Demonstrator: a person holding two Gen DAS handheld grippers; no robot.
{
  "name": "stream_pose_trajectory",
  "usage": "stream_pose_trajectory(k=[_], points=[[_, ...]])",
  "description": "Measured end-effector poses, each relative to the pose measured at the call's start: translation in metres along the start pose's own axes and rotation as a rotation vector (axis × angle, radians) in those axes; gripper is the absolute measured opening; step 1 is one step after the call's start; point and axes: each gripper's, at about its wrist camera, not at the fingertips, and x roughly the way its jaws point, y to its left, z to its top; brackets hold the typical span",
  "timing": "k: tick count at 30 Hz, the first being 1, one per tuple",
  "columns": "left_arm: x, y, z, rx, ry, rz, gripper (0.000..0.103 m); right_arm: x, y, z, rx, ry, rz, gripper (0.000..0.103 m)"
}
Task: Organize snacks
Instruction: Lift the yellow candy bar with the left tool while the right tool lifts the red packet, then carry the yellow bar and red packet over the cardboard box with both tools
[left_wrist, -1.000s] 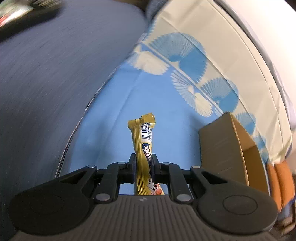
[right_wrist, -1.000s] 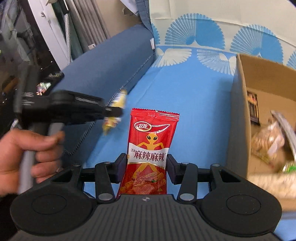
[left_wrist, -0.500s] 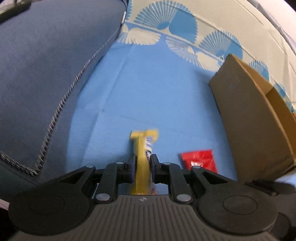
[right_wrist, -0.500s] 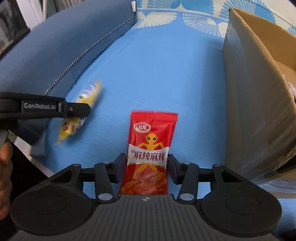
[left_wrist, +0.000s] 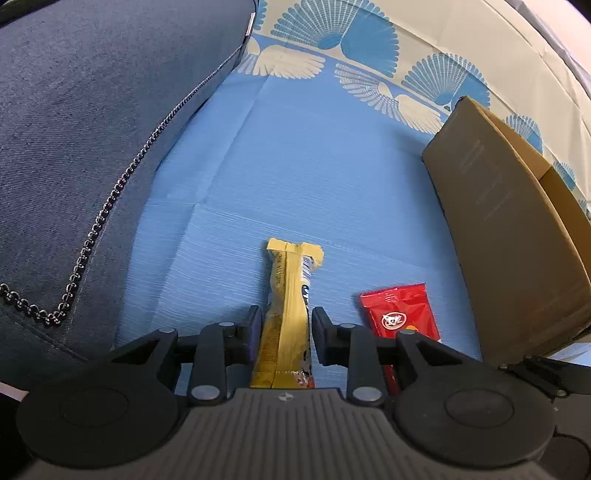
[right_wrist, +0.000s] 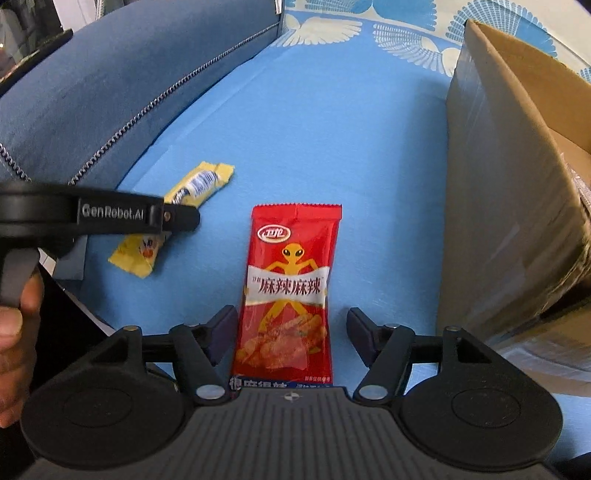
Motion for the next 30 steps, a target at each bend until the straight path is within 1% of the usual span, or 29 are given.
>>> stream_pose_trajectory(k=[7,12,17,19,21,23,27,30], points=[[0.001,-0.002,0.001,0.01,0.0,-0.001,0.034,-0.001,0.003,-0.005,-0.028,-0.016,-0.013,0.067],[0.002,-0.005,0.0,0.028,-0.003,0.005,0.034,-0.003,0.003,-0.007,-0.044,-0.031,-0.039,0.051],[0.002,-0.011,-0.002,0.06,0.0,0.033,0.034,-0.004,0.002,-0.007,-0.02,-0.044,-0.032,0.049],[0.002,-0.014,-0.002,0.081,0.002,0.055,0.03,-0.005,0.002,-0.007,-0.019,-0.048,-0.031,0.048],[0.002,-0.016,-0.004,0.096,-0.005,0.071,0.022,-0.007,0.002,-0.007,-0.014,-0.059,-0.027,0.048],[0.003,-0.017,-0.006,0.101,-0.016,0.082,0.017,-0.011,0.003,-0.006,-0.01,-0.077,-0.017,0.048],[-0.004,-0.019,-0.006,0.103,-0.062,0.102,0.016,-0.021,0.003,-0.007,-0.021,-0.129,-0.002,0.047],[-0.016,-0.017,-0.005,0.078,-0.119,0.08,0.016,-0.033,0.003,-0.008,-0.036,-0.184,0.029,0.047]])
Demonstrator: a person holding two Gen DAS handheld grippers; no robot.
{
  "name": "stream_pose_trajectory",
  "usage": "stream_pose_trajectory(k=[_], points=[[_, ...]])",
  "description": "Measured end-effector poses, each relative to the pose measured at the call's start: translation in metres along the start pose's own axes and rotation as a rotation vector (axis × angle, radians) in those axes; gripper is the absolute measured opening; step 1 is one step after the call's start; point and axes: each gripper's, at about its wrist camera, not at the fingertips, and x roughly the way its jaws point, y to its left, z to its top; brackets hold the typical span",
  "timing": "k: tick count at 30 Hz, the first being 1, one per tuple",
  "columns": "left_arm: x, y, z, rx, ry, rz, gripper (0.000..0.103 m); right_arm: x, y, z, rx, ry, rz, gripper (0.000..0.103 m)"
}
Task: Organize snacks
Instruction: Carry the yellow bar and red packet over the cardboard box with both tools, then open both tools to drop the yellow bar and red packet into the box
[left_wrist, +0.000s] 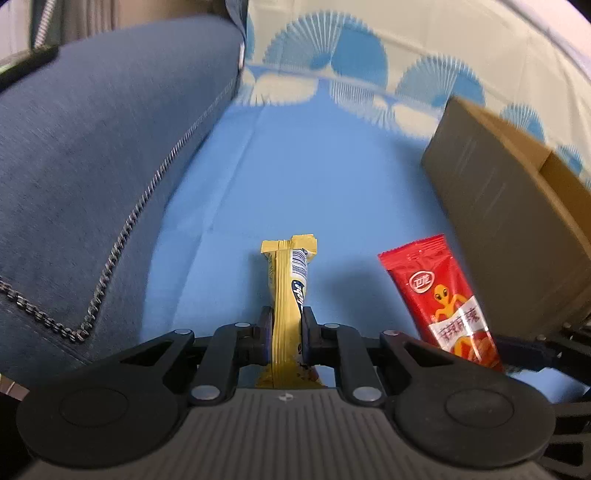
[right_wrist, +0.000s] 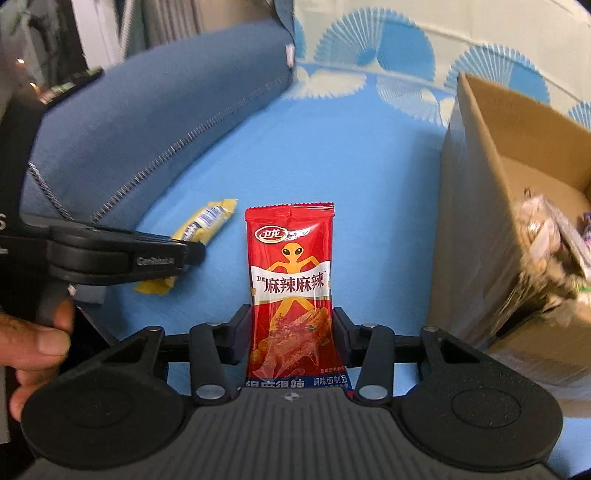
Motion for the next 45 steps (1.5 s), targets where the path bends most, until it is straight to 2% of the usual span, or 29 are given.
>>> stream_pose_trajectory(k=[5,12,19,24,29,33,37,38,39,40,41,45], points=[[-0.018,0.001,0.004,-0.051,-0.075,-0.012,0.016,-0.024,-0.001,0.002,-0.026,-0.115,0.052,0.047],[-0.033,-0.006,0.011,-0.089,-0.074,-0.043,0.016,-0.052,-0.01,0.009,-0.041,-0.266,0.063,0.047],[-0.042,-0.022,0.039,-0.101,-0.096,-0.042,0.016,-0.078,-0.039,0.023,0.067,-0.402,0.054,0.047],[-0.045,-0.058,0.088,-0.089,-0.139,-0.093,0.016,-0.096,-0.075,0.03,0.198,-0.506,-0.035,0.047],[-0.044,-0.128,0.144,0.015,-0.222,-0.189,0.016,-0.107,-0.12,0.031,0.372,-0.569,-0.178,0.047],[-0.043,-0.186,0.172,0.088,-0.275,-0.265,0.016,-0.115,-0.149,0.028,0.466,-0.604,-0.296,0.047],[-0.048,-0.232,0.191,0.161,-0.328,-0.333,0.018,-0.118,-0.166,0.022,0.524,-0.623,-0.373,0.049],[-0.049,-0.24,0.194,0.182,-0.325,-0.357,0.031,-0.117,-0.169,0.022,0.53,-0.617,-0.387,0.053],[-0.051,-0.247,0.196,0.194,-0.317,-0.382,0.055,-0.115,-0.171,0.022,0.532,-0.607,-0.405,0.063],[-0.055,-0.25,0.196,0.192,-0.327,-0.4,0.064,-0.113,-0.173,0.023,0.535,-0.594,-0.425,0.073],[-0.061,-0.25,0.193,0.195,-0.351,-0.404,0.073,-0.112,-0.174,0.023,0.546,-0.59,-0.444,0.09],[-0.078,-0.241,0.172,0.225,-0.403,-0.401,0.084,-0.115,-0.176,0.021,0.55,-0.589,-0.431,0.102]])
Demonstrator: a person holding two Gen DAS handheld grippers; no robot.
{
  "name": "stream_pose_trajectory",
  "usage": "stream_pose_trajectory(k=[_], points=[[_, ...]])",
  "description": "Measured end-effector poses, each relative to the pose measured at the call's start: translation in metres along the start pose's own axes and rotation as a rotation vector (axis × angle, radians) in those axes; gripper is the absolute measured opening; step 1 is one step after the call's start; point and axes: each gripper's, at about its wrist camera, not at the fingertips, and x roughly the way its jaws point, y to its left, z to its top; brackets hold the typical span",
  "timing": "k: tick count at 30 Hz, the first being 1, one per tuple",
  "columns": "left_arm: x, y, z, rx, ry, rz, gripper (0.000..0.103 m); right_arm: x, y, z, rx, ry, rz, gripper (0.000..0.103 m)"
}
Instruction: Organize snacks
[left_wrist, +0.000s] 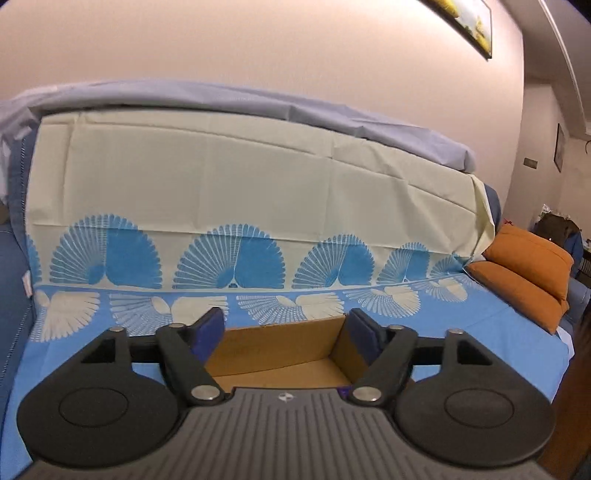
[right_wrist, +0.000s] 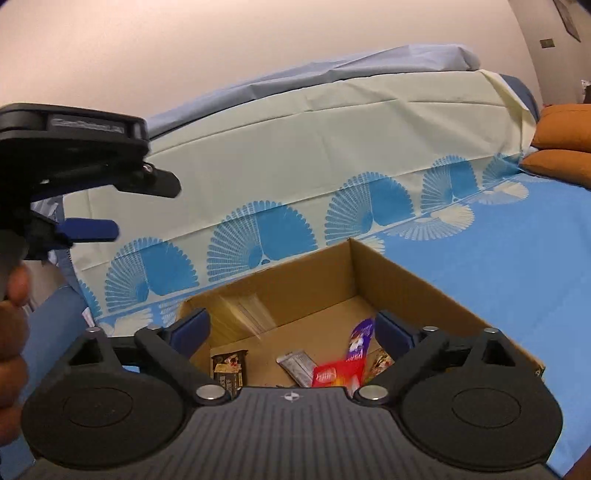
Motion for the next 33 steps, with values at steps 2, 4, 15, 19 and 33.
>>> stream_pose_trajectory(k=[2,4,15,19,33], points=[[-0.016,0.004,-0.011,-0.012,-0.013,0.011,0.085,-0.001,-0.004,0.0,0.003,0.014,-0.002,0.102],[-0.034,0.007,-0.023,-0.022,-0.022,0.036,0.085,-0.006,-0.007,0.001,0.009,0.04,-0.003,0.102],[-0.103,0.032,-0.08,-0.127,0.104,0.121,0.097,-0.048,-0.026,0.018,-0.134,0.125,-0.064,0.102],[-0.102,0.03,-0.107,-0.153,0.209,0.191,0.102,-0.07,-0.05,0.006,-0.222,0.154,-0.076,0.102],[-0.086,0.014,-0.157,-0.113,0.387,0.258,0.102,-0.069,-0.059,-0.014,-0.206,0.249,-0.048,0.102]])
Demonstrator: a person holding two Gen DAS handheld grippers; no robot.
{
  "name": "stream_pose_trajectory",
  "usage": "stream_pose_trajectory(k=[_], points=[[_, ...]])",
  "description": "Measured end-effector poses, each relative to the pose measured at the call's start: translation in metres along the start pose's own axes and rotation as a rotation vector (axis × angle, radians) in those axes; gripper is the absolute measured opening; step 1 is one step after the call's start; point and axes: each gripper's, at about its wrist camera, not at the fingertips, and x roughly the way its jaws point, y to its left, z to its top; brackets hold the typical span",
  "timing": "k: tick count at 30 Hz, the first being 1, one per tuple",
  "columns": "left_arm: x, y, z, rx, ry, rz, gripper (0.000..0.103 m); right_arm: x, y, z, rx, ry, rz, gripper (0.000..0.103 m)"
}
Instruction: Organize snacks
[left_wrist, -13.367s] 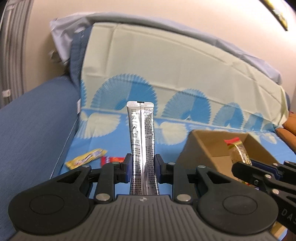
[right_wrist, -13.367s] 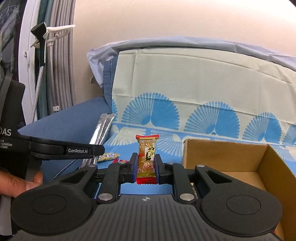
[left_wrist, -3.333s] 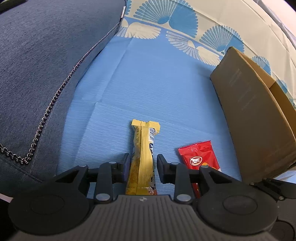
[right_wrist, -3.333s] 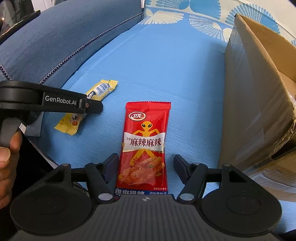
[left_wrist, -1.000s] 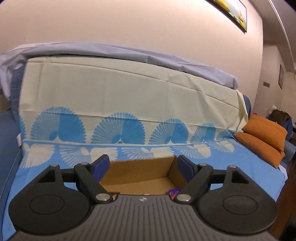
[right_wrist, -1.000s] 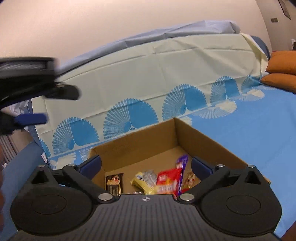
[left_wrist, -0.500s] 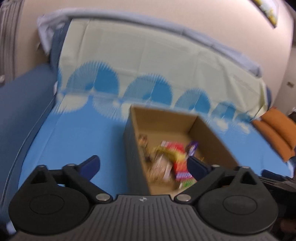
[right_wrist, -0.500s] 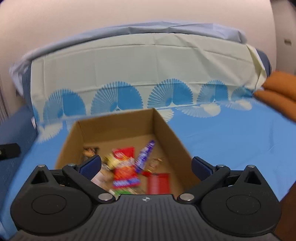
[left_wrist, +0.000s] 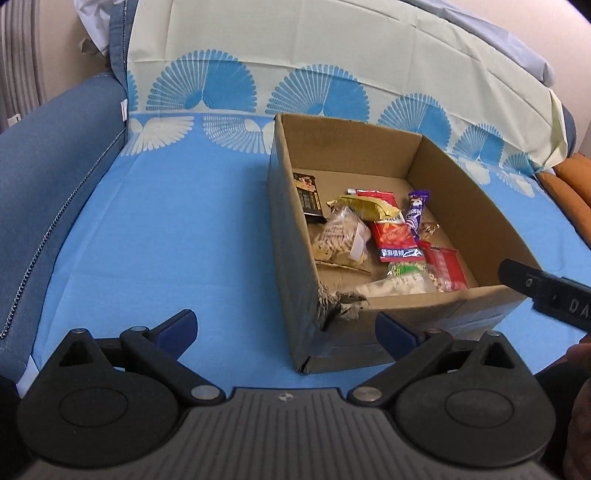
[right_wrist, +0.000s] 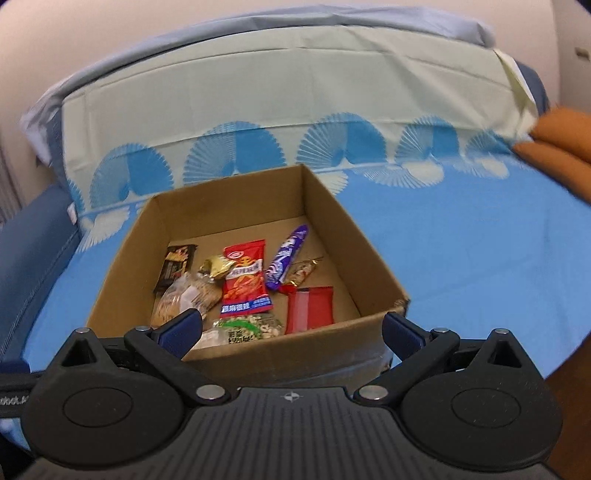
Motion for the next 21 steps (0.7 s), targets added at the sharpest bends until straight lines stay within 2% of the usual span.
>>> stream_pose_trajectory(k=[7,21], points=[[0.002,-0.006,0.0,0.007,0.006,0.002,0.102,-0.001,0.022,-0.005,-0.137,-0.014,-0.015,0.102],[0.003,-0.013,-0.001,0.029,0.014,0.002,0.102,-0.003,0.027,-0.006,-0.159,-0.026,-0.015,0.102]])
